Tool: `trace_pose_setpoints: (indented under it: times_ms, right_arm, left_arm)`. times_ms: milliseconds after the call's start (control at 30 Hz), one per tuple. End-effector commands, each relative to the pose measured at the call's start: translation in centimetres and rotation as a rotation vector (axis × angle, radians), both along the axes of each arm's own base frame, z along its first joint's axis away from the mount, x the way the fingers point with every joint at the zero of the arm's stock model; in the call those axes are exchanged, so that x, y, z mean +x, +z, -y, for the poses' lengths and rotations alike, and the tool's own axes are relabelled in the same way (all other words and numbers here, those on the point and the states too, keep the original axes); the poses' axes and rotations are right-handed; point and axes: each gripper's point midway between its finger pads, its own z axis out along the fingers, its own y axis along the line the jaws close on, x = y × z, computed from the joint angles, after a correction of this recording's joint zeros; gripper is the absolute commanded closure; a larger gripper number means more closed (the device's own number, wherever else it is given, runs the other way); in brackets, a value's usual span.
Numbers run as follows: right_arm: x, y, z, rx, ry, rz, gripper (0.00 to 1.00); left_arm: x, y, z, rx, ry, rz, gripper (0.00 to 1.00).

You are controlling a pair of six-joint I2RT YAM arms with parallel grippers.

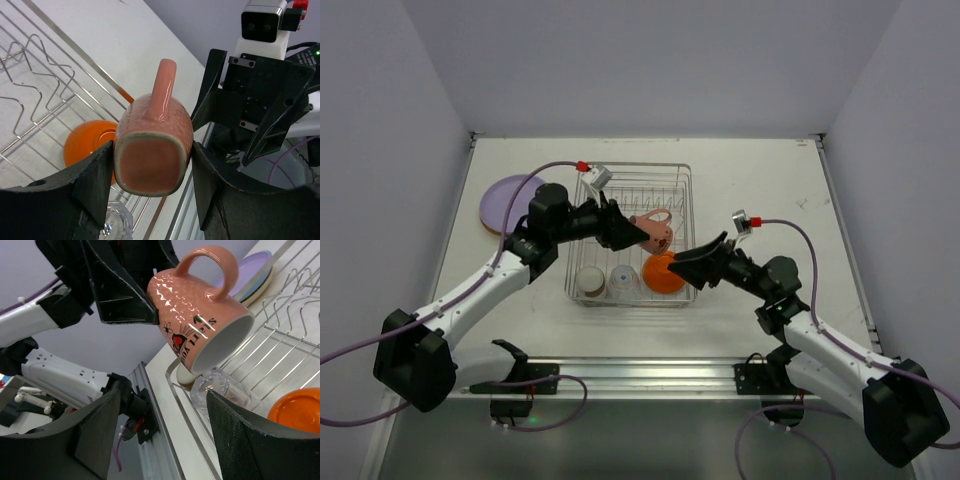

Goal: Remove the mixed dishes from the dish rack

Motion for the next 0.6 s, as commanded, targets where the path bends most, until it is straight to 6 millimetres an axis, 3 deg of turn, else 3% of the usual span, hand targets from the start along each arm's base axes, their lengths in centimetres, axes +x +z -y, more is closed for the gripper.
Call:
trace_pose_setpoints:
  times_ms: [0,367,567]
  right_arm:
    - [-1.4,3.0,-0.3,0.078,0.068,0.076,0.28]
    - [-0.8,4.2,-0.7,0.085,0.073,0.072,0.27]
    - [-1.1,4.9,-0.7,0.110,0.083,0.086,0.34]
  left_arm:
    - [-1.3,3.8,1.0,-0.149,-0.094,0.060,1.00]
    - [-2.4,3.4,1.3,-0.186,-0.135,0.030,1.00]
    - [-3.0,3.0,1.7,-0.219,-0.177,0.009,1.00]
